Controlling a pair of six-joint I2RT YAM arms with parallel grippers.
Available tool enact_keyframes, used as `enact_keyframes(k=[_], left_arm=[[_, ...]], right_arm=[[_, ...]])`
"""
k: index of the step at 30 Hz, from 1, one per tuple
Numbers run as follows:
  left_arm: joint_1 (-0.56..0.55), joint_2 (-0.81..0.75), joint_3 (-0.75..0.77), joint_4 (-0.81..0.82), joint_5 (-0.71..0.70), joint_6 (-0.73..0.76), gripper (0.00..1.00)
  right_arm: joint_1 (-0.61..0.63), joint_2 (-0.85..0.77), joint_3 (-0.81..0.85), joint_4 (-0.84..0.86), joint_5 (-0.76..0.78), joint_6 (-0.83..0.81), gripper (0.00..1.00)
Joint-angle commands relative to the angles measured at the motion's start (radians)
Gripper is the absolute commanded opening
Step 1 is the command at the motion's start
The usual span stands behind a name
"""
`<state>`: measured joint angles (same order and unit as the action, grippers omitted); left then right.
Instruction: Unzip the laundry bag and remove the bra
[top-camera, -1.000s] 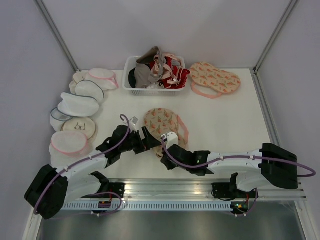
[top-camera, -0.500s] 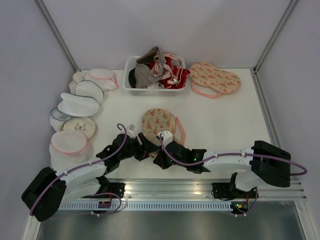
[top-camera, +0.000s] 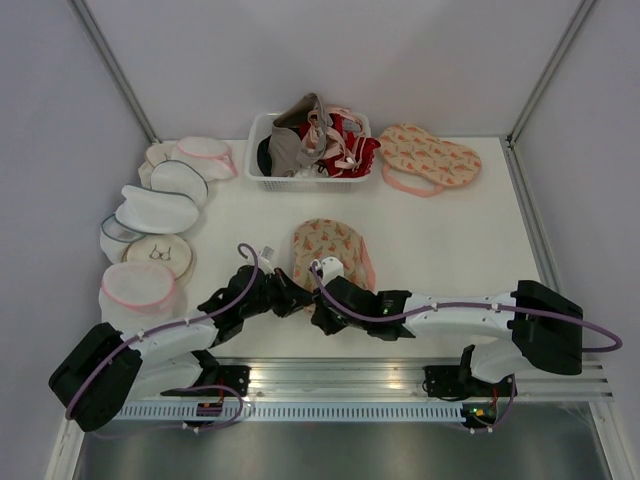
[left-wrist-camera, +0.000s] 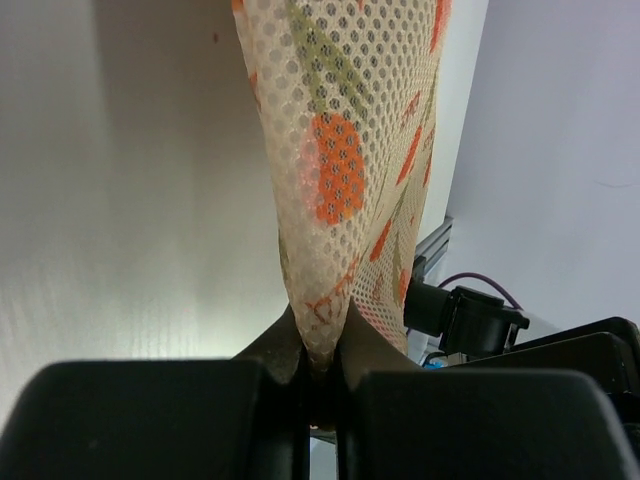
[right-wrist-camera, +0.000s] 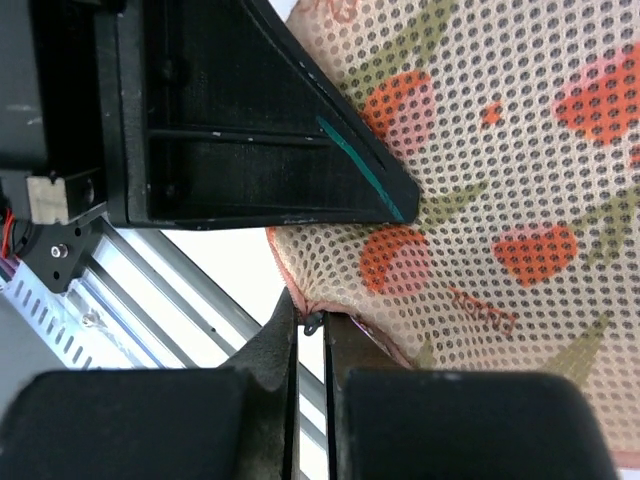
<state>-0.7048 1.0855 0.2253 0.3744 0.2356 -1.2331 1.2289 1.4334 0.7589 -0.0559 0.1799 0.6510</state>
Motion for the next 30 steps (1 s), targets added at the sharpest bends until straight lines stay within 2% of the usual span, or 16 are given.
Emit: enact_keyframes(k=[1,6,11,16,23,30], left_arm=[[0.004,-0.042,0.046,-0.045,-0.064,0.072,0.02],[0.008,-0.015,0.069,-0.068,-0.055,0.107,0.02],[0.01,0.016,0.08,-0.069,-0.048,0.126,0.02],[0.018,0.022,0.088,-0.097,-0.067,0.149,0.02],[0.028,0.036,0.097,-0.118,-0.099,0.176,0.02],[0.037,0.03,0.103,-0.163,-0.14,0.201,0.02]], right_arm=[[0.001,0.013,0.077,-0.323,0.096,0.005,0.0],[0.001,0.004,0.059,-0.484,0.145,0.033,0.0],[0.001,0.002,0.059,-0.558,0.177,0.064,0.0],[0.001,0.022,0.124,-0.735,0.294,0.125,0.01],[0.007,0.016,0.135,-0.788,0.328,0.151,0.0],[0.012,0.044,0.172,-0.944,0.449,0.272,0.0]])
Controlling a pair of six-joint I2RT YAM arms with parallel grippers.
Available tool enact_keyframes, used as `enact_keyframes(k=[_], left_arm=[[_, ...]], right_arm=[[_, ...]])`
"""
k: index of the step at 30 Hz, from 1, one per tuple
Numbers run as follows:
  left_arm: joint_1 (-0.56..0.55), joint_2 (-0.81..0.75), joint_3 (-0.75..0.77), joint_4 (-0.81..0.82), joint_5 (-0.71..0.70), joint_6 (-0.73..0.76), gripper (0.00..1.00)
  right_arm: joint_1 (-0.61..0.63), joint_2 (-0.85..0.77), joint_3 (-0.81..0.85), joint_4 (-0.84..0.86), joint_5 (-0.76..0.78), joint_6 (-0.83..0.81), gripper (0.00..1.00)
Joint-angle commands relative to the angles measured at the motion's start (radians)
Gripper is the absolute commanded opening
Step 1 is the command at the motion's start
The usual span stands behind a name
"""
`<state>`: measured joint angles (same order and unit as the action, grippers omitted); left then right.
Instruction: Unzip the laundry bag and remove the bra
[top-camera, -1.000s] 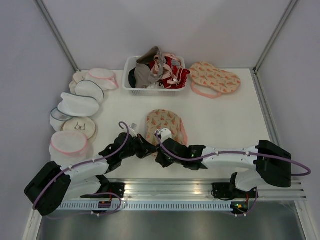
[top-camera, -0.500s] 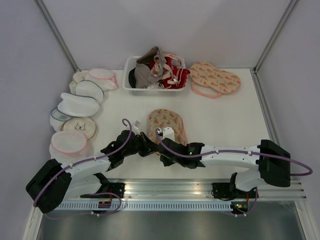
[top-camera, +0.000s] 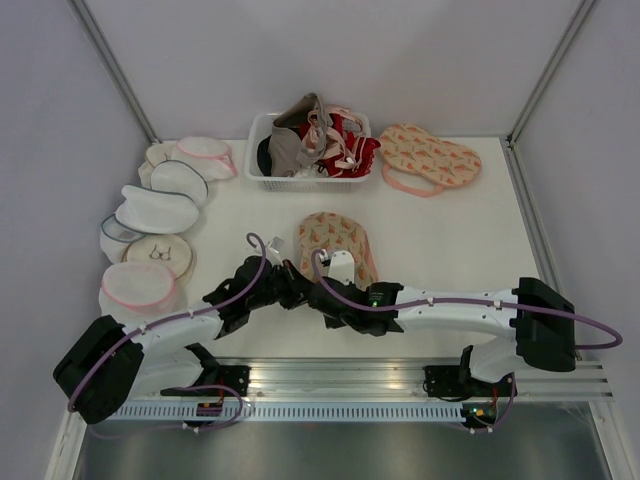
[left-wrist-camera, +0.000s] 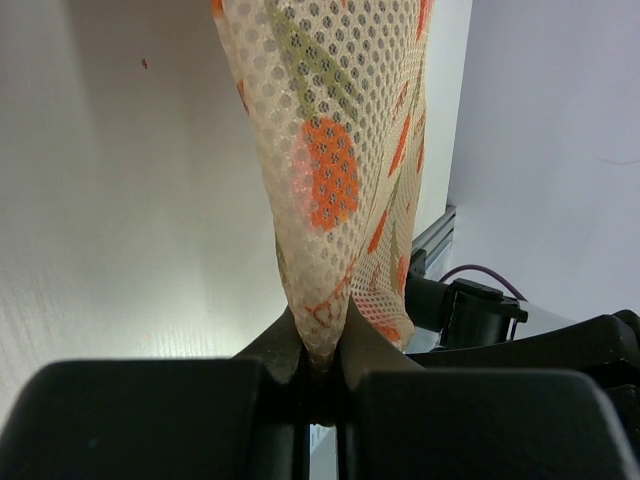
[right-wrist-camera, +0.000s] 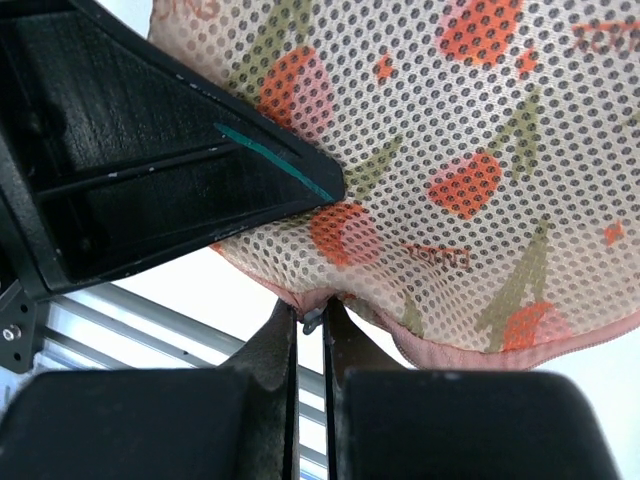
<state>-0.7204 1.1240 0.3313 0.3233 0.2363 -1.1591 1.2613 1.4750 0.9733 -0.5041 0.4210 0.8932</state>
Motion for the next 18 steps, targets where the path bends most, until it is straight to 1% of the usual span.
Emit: enact_keyframes(k=[1,3,8,10,12,13,14,15,16,17,18], left_arm=[[0.058,-0.012,0.0,-0.124,-0.144,0.128,0.02],[0.067,-0.026,0.005,-0.142,-0.153,0.145,0.02],[0.09,-0.108,0.031,-0.269,-0.227,0.196,0.02],[0.101,-0.13,0.037,-0.283,-0.232,0.211,0.02],[0.101,-0.132,0.038,-0.273,-0.217,0.211,0.02],[0.101,-0.121,0.037,-0.265,-0.204,0.208,0.02],[0.101,-0.113,0.035,-0.235,-0.192,0.196,0.02],[0.101,-0.093,0.025,-0.196,-0.165,0.181,0.02],[0.099,-0.084,0.018,-0.196,-0.152,0.18,0.02],[0.098,-0.075,0.015,-0.178,-0.141,0.173,0.02],[0.093,-0.066,0.011,-0.162,-0.132,0.168,0.02]], right_arm=[[-0.019,0.001,-0.044,-0.495,0.213,0.041,0.01],[-0.02,0.002,-0.048,-0.499,0.222,0.052,0.0],[-0.02,0.018,-0.056,-0.518,0.231,0.069,0.0],[-0.019,0.008,-0.065,-0.47,0.188,0.04,0.0],[-0.02,-0.031,-0.096,-0.335,0.136,-0.035,0.0],[-0.02,-0.048,-0.108,-0.279,0.068,-0.065,0.0],[-0.019,-0.064,-0.122,-0.154,0.035,-0.11,0.0],[-0.02,-0.091,-0.155,-0.023,-0.041,-0.134,0.0],[-0.02,-0.102,-0.168,-0.022,-0.066,-0.149,0.0],[-0.019,-0.11,-0.176,0.075,-0.083,-0.158,0.0],[-0.019,-0.116,-0.194,0.119,-0.09,-0.166,0.0]])
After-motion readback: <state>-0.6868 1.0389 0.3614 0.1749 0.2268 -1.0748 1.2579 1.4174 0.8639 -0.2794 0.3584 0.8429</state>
